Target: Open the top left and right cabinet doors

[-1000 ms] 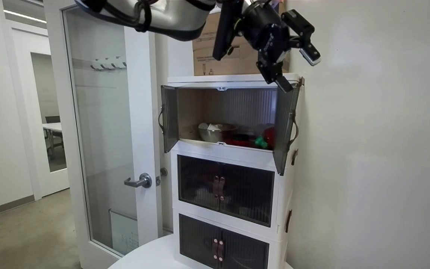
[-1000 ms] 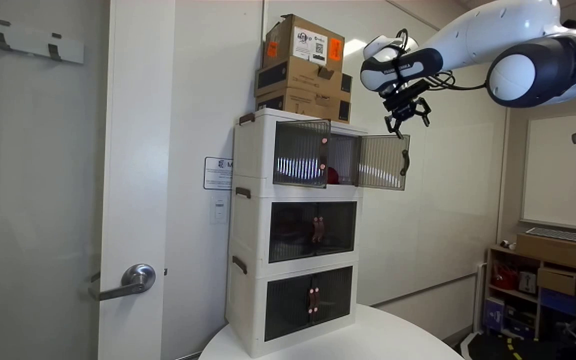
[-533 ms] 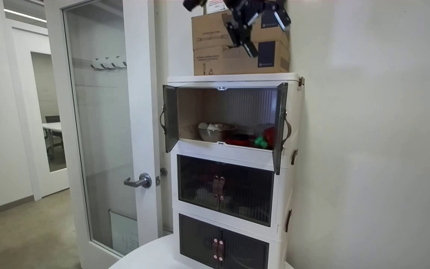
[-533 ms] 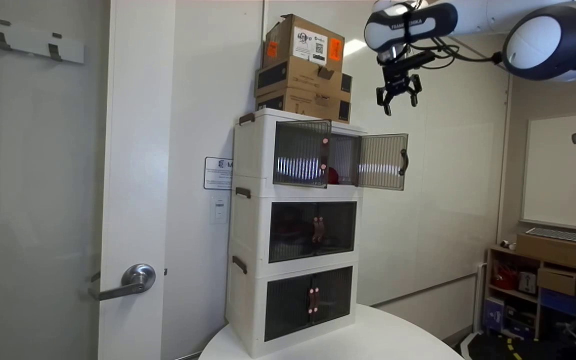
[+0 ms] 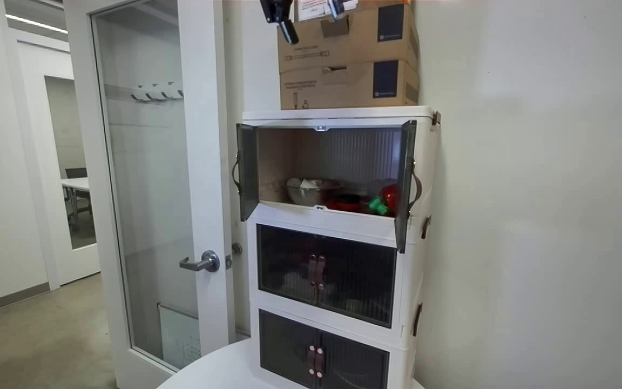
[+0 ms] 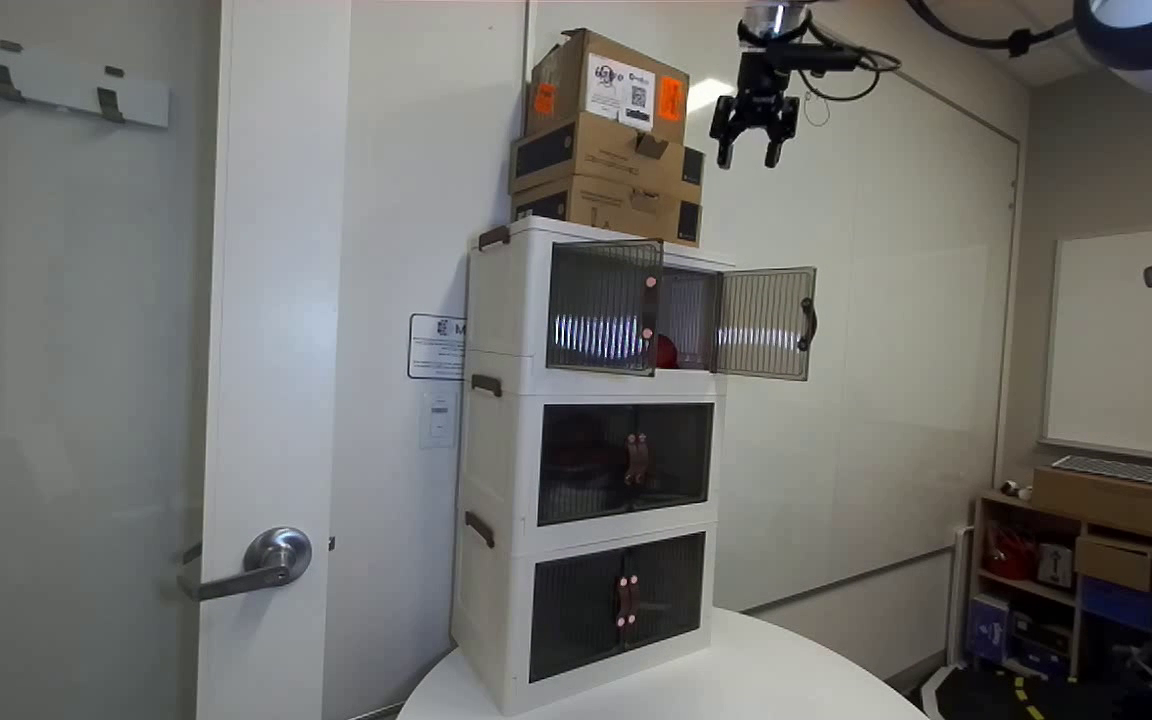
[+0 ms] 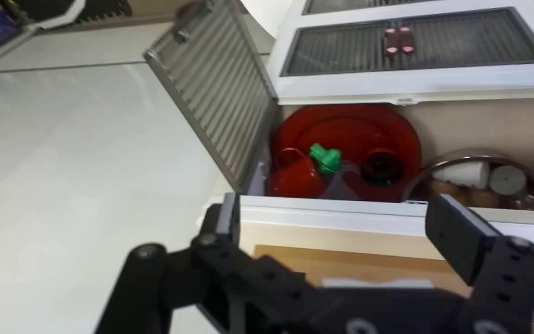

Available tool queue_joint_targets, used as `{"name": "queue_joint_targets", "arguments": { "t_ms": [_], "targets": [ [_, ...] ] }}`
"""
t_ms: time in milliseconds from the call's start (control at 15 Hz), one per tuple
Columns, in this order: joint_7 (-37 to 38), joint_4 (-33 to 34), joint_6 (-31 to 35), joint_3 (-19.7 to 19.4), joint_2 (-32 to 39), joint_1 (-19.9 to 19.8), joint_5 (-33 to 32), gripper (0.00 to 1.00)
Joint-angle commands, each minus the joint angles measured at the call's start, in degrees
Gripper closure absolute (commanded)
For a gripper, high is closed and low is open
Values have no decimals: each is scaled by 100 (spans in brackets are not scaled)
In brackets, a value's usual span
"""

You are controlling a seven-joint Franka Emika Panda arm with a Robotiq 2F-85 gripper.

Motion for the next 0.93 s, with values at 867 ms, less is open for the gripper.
{"name": "queue_joint_targets", "arguments": {
  "t_ms": [867],
  "targets": [
    [-4651,-5017,1476,1028,-1873,-1377,3004,0]
  ]
}}
